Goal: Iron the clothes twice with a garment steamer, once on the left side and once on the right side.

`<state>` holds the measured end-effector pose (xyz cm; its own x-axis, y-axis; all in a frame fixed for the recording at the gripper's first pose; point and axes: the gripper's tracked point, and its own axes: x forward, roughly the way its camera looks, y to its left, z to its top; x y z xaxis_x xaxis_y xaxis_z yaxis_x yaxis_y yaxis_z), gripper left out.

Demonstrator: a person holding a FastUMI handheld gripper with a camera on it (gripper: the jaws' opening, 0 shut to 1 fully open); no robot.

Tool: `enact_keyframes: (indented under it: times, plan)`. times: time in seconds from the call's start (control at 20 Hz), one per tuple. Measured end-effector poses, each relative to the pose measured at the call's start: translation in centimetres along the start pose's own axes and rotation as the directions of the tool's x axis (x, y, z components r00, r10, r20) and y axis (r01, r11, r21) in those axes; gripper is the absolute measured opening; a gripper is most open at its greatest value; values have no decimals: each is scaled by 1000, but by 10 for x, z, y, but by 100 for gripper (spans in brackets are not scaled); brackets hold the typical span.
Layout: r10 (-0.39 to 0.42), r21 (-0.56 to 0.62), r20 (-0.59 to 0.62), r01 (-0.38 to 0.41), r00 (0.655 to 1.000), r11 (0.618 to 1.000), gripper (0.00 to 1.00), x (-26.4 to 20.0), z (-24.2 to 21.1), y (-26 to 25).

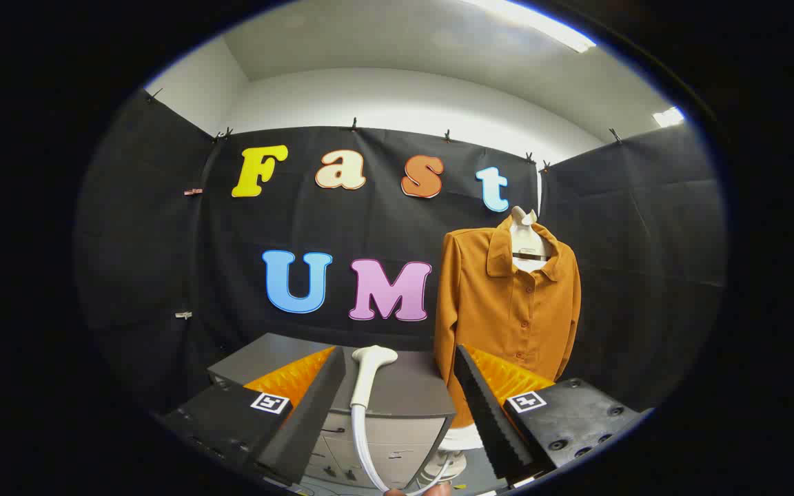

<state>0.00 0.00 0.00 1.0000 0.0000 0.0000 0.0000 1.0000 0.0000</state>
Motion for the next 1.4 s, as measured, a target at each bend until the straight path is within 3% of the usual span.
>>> enact_keyframes:
  times: [0.95, 1.4]
  plan:
    - [5, 8, -18, -5, 1000, 1000, 99, -3, -10, 19]
    - [57, 46, -250, -47, 967, 998, 99, 34, -65, 43]
